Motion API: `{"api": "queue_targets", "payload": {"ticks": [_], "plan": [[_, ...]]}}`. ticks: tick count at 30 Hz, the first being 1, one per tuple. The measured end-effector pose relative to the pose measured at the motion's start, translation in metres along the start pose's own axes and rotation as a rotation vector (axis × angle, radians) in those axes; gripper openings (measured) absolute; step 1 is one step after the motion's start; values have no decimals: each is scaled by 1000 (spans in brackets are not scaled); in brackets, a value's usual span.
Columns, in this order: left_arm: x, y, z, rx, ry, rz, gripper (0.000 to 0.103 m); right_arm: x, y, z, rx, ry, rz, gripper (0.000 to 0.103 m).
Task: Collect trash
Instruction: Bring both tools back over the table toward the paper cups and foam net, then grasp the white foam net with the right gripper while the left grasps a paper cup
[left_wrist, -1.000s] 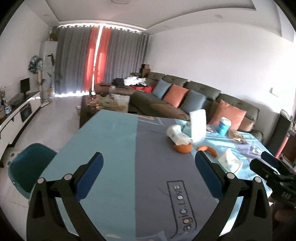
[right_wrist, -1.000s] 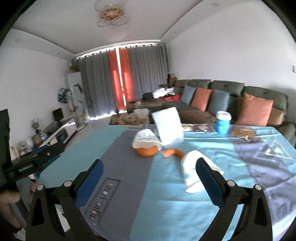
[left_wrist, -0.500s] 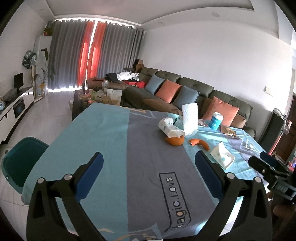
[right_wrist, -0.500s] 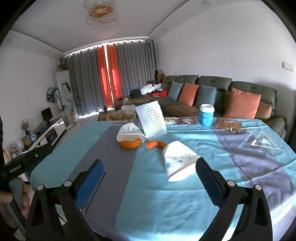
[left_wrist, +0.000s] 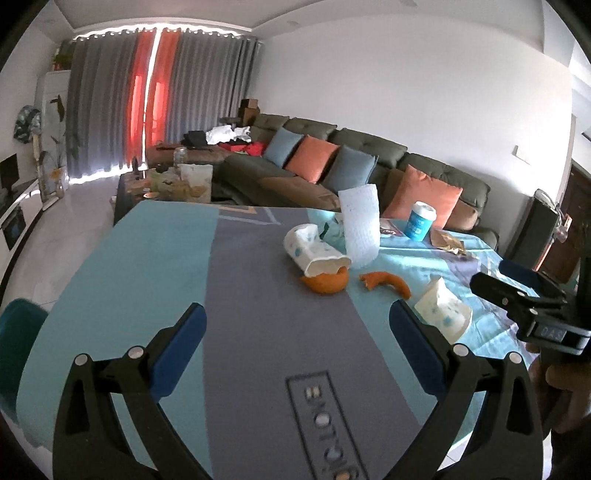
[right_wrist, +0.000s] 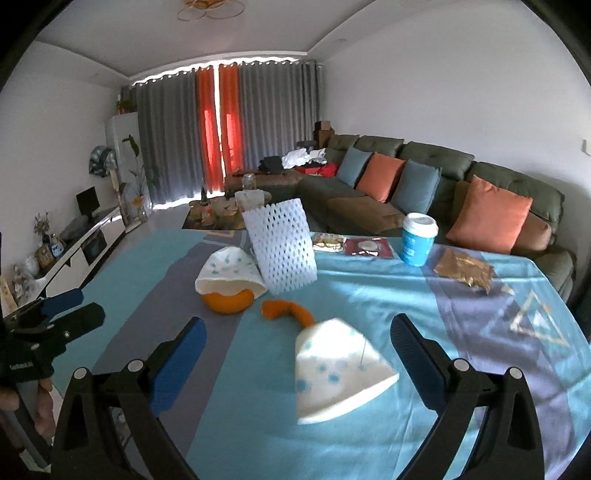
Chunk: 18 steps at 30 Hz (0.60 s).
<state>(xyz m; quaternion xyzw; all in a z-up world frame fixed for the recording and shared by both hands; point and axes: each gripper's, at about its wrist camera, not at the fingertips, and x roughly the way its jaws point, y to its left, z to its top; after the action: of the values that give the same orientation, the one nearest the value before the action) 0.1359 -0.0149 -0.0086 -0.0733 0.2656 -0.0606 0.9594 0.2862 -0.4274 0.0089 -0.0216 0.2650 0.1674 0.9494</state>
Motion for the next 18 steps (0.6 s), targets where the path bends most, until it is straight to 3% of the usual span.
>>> {"api": "queue_targets", "payload": {"ticks": [6, 18], "plan": [[47, -4, 25, -14, 28, -21, 98, 36, -12, 29, 6, 37, 26, 96], [140, 2, 51, -71, 137, -21, 98, 133, 16, 80, -131, 169, 77, 96]]}}
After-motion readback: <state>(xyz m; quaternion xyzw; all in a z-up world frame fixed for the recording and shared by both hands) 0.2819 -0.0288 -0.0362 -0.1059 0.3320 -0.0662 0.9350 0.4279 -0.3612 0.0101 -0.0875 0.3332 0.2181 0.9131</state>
